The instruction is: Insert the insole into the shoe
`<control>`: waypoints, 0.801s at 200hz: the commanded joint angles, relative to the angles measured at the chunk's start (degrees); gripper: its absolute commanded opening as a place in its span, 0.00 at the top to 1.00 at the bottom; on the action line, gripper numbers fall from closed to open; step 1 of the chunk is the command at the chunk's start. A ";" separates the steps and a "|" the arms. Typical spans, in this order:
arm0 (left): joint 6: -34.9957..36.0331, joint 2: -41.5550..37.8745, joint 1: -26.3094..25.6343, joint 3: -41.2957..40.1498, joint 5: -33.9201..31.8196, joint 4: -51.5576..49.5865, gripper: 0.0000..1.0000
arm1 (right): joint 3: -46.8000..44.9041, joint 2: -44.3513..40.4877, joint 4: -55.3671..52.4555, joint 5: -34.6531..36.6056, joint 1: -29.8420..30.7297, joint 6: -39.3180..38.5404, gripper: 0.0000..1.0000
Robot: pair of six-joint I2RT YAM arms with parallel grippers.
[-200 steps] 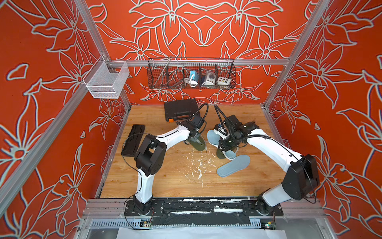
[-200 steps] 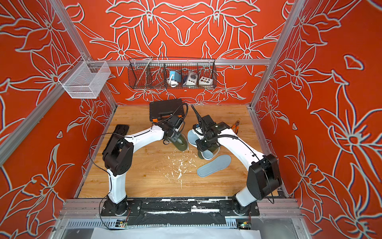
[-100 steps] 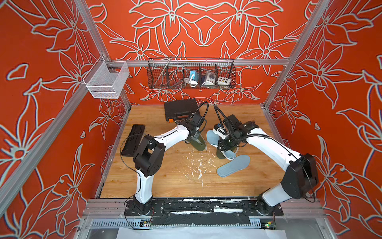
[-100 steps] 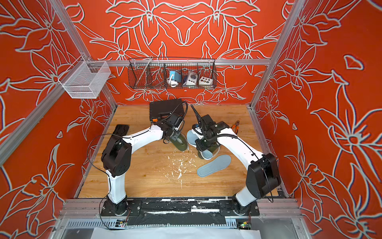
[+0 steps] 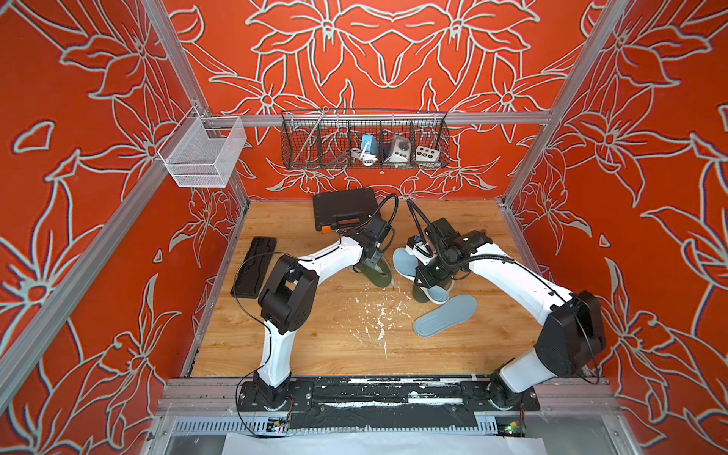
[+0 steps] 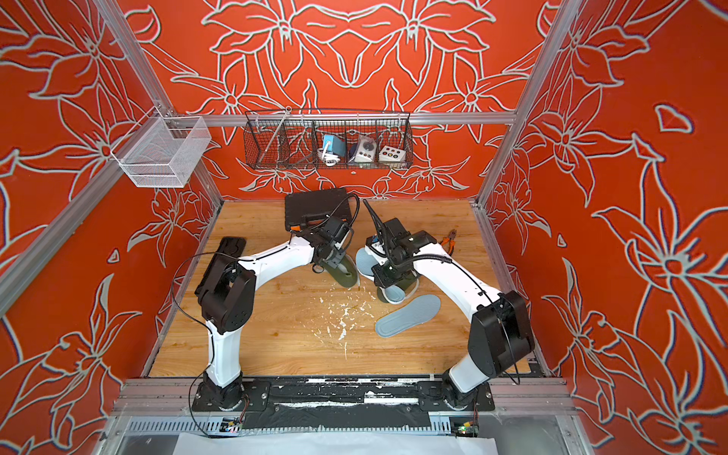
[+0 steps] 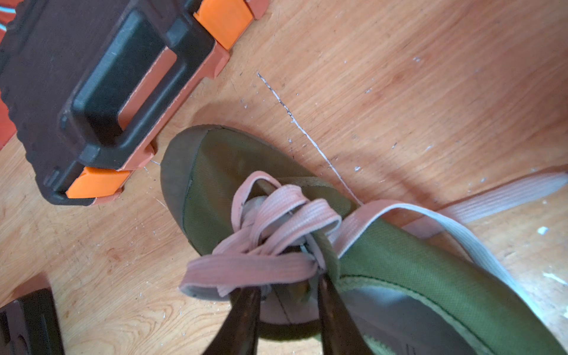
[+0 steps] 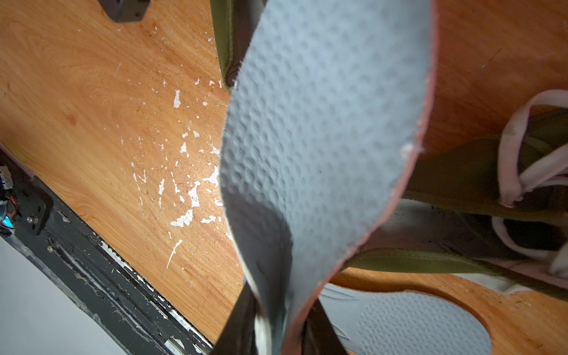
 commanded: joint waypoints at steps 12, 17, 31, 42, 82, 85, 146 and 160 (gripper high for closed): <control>0.24 1.18 -0.24 0.56 -0.91 -1.36 0.76 | 2.03 0.67 -1.15 -0.43 -0.32 -1.14 0.77; 0.19 1.28 -0.23 0.58 -0.92 -1.24 0.78 | 2.03 0.64 -1.15 -0.47 -0.32 -1.14 0.77; 0.07 1.21 -0.15 0.81 -0.93 -0.86 0.86 | 2.01 0.62 -1.16 -0.37 -0.28 -1.16 0.77; -0.18 1.21 -0.06 1.46 -0.77 -1.07 0.92 | 1.94 0.60 -1.25 -0.39 -0.34 -1.15 0.77; -1.05 1.69 0.37 4.71 0.25 -4.41 1.00 | 1.88 0.59 -1.39 -0.48 -0.27 -1.16 0.77; -1.12 1.71 0.42 4.98 0.36 -4.68 1.00 | 1.88 0.61 -1.41 -0.48 -0.32 -1.11 0.77; -4.18 4.78 2.54 13.47 9.82 -17.35 1.00 | 3.08 1.19 -5.39 -0.74 -0.30 -2.22 0.79; -5.64 5.33 3.39 15.28 13.78 -19.94 1.00 | 4.25 1.54 -7.64 -0.72 -0.33 -2.51 0.79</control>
